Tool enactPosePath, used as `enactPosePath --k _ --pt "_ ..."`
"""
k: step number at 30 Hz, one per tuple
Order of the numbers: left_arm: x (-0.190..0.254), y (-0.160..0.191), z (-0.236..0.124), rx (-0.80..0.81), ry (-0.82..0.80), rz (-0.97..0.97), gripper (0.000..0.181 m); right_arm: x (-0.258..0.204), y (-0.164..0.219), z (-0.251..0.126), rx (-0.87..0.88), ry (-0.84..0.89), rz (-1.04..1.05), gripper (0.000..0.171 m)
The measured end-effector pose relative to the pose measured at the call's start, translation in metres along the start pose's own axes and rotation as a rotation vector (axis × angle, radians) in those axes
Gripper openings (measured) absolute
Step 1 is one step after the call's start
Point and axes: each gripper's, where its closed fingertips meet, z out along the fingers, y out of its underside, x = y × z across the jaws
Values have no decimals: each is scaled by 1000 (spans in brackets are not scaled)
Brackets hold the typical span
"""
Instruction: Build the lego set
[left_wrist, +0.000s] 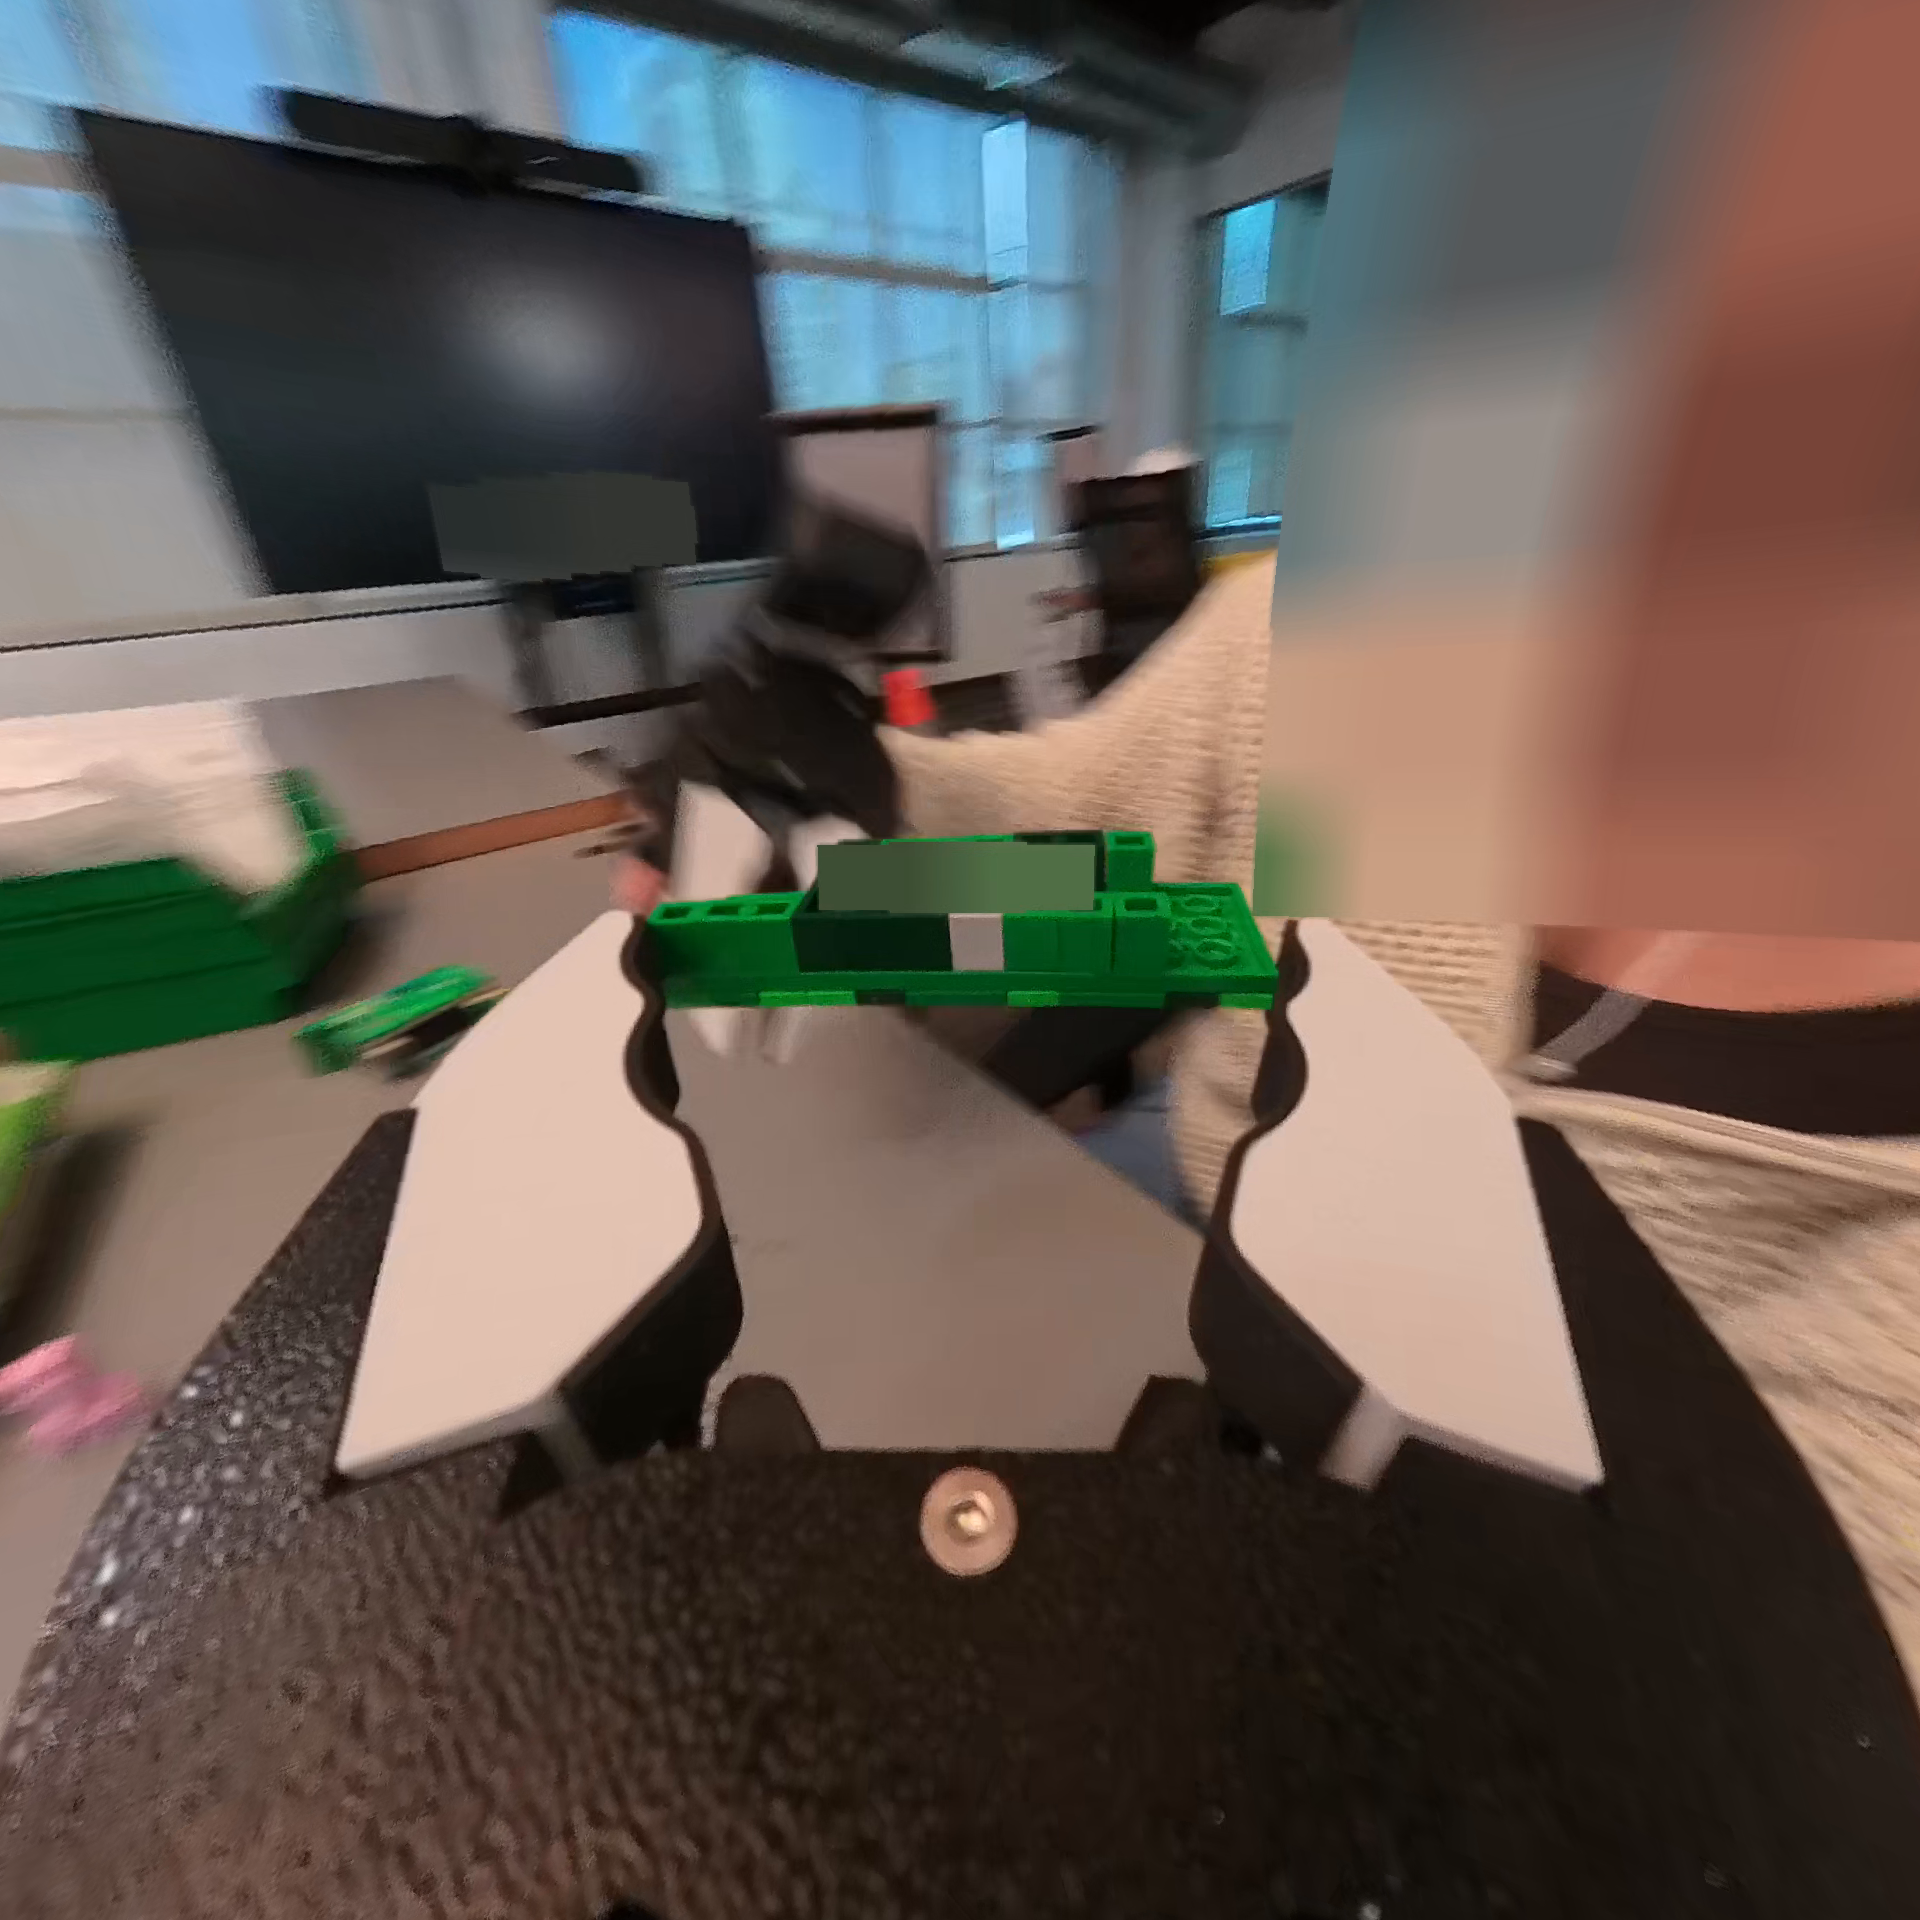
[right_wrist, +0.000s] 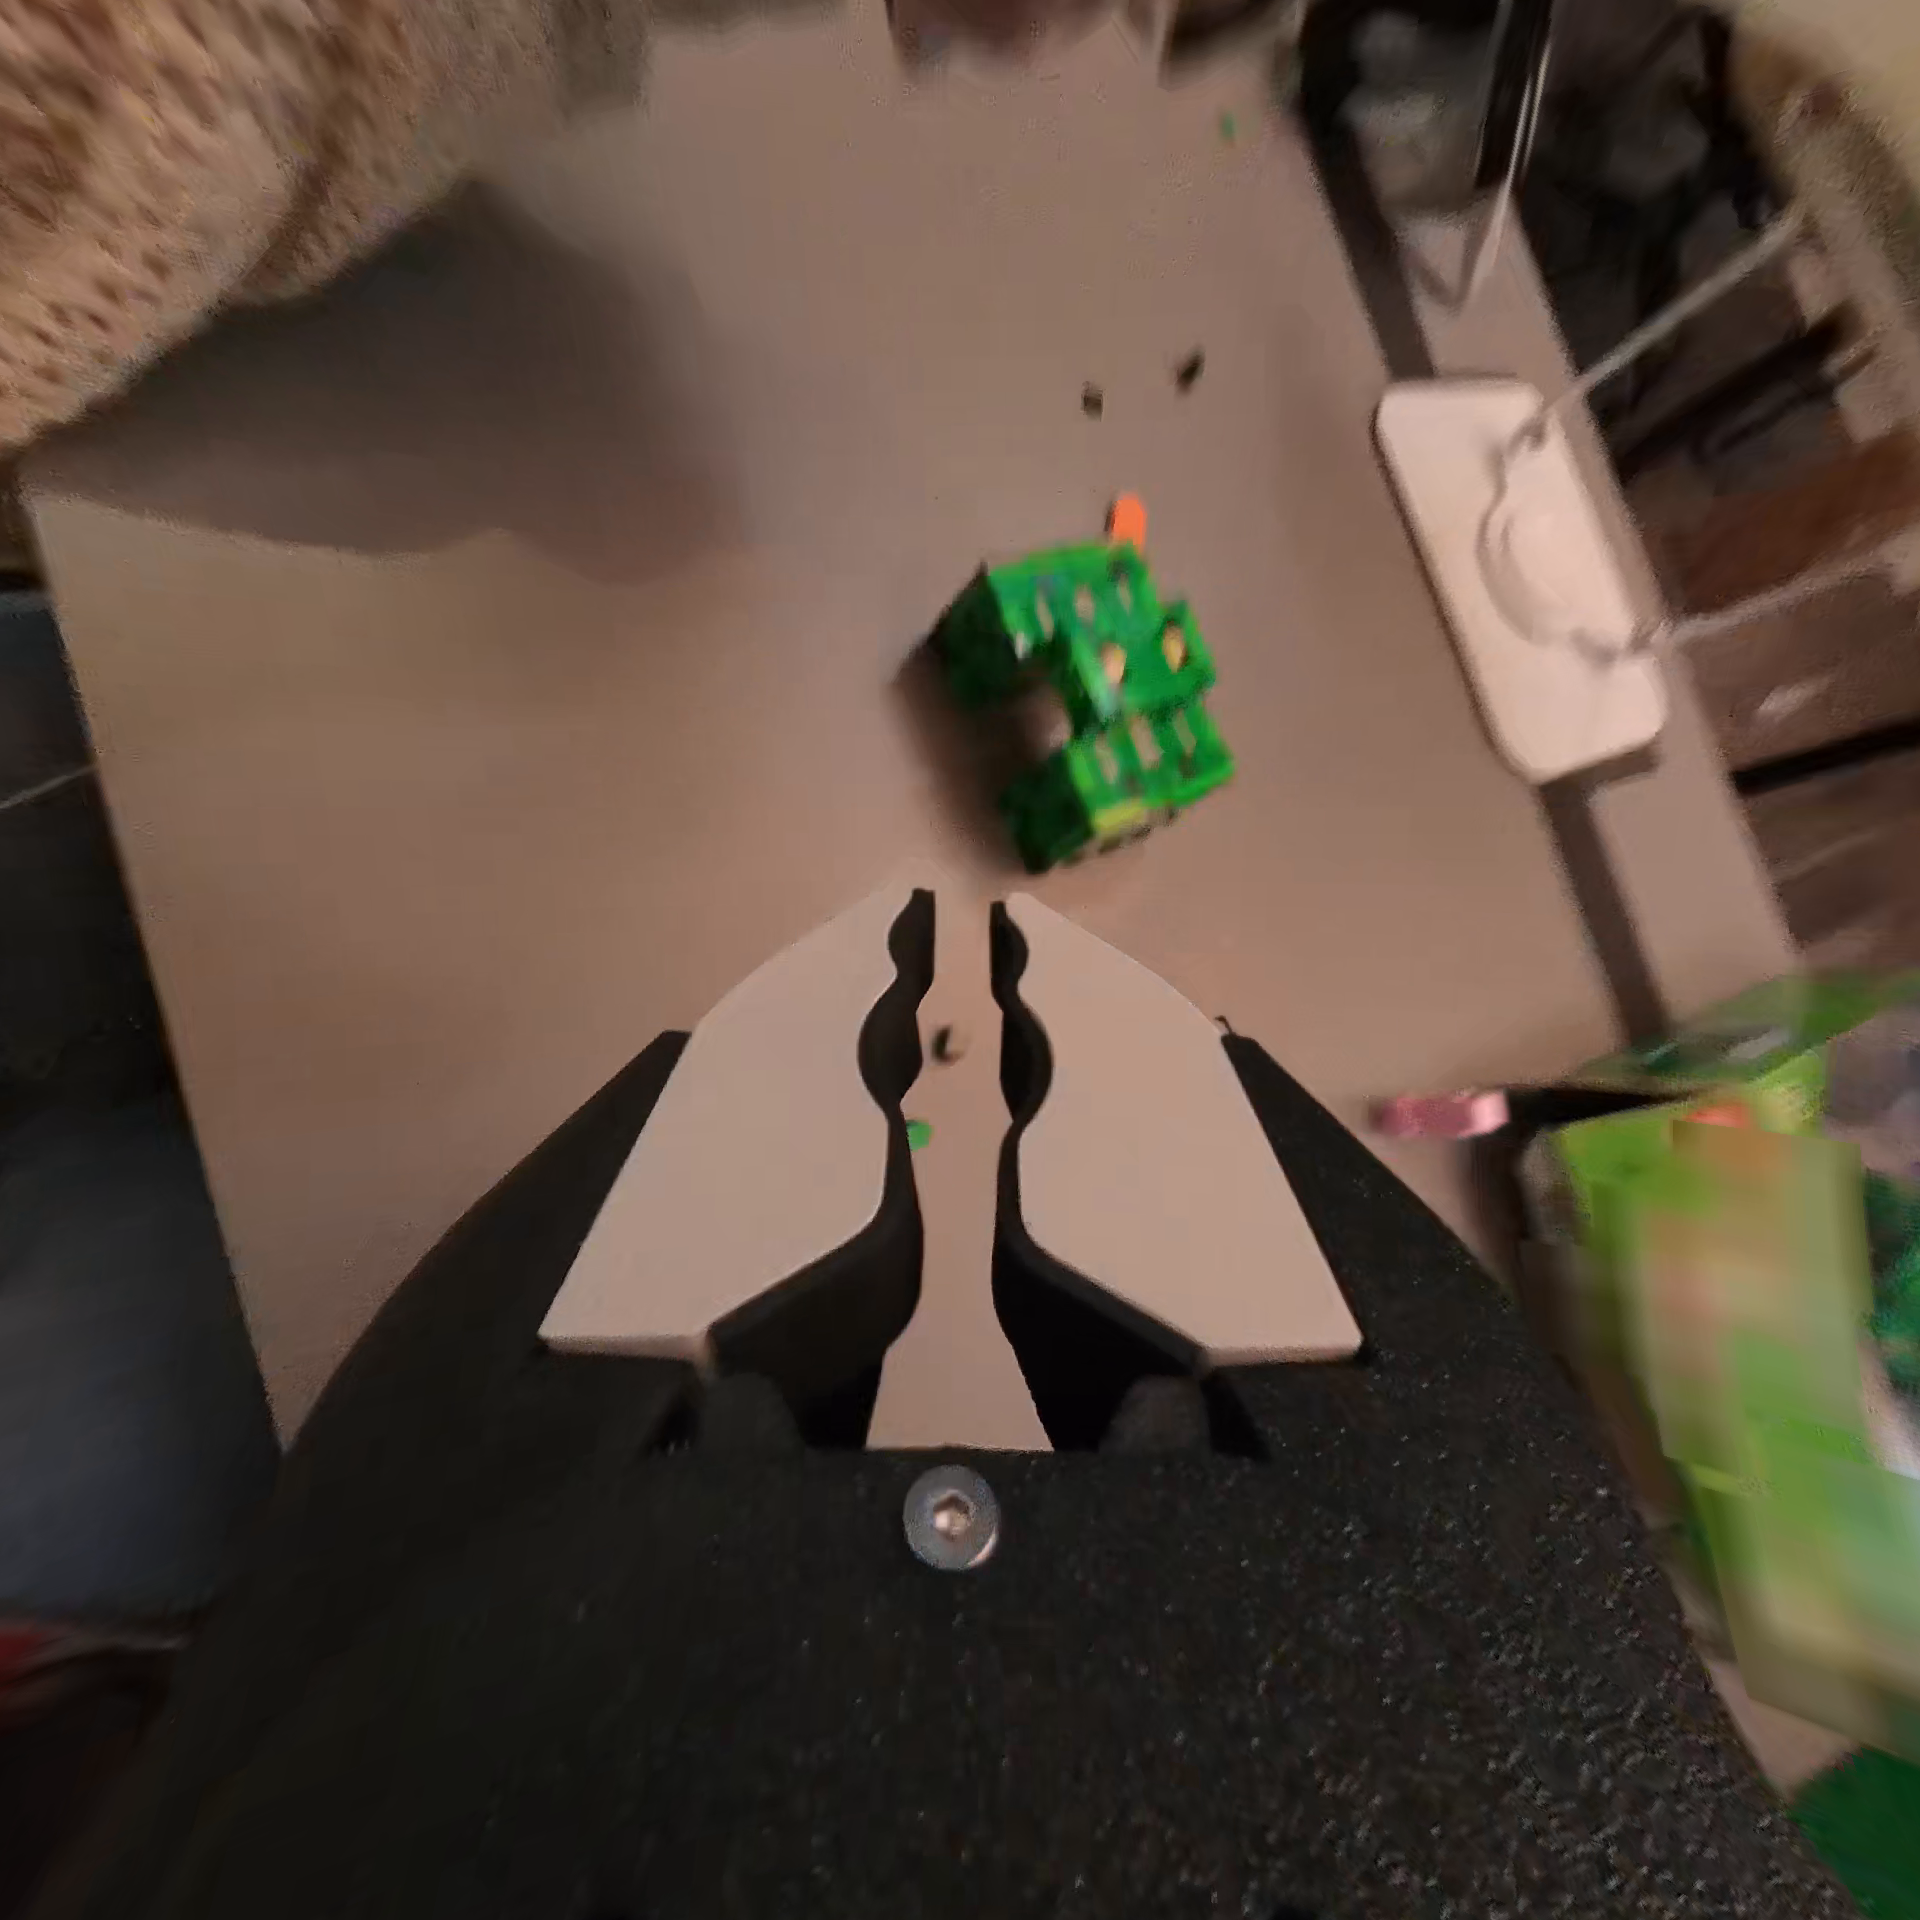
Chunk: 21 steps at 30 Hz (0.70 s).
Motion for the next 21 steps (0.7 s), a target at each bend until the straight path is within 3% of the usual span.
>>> enactPosePath --k 1,6,11,15,18,21 --pt "-9 0 2 -9 -68 8 109 -3 20 9 -10 1 52 10" --pt "-41 17 15 -40 -414 87 110 -9 88 28 10 8 229 13" --pt "-48 58 32 -71 -729 212 110 0 117 26 39 71 289 13" --pt "-57 94 31 -144 -987 308 110 2 118 26 79 139 375 13" --pt "-58 112 35 -173 -1038 316 110 -4 116 33 91 180 479 13" --pt "-63 123 32 -205 -1072 324 110 -16 123 45 -16 194 543 13"
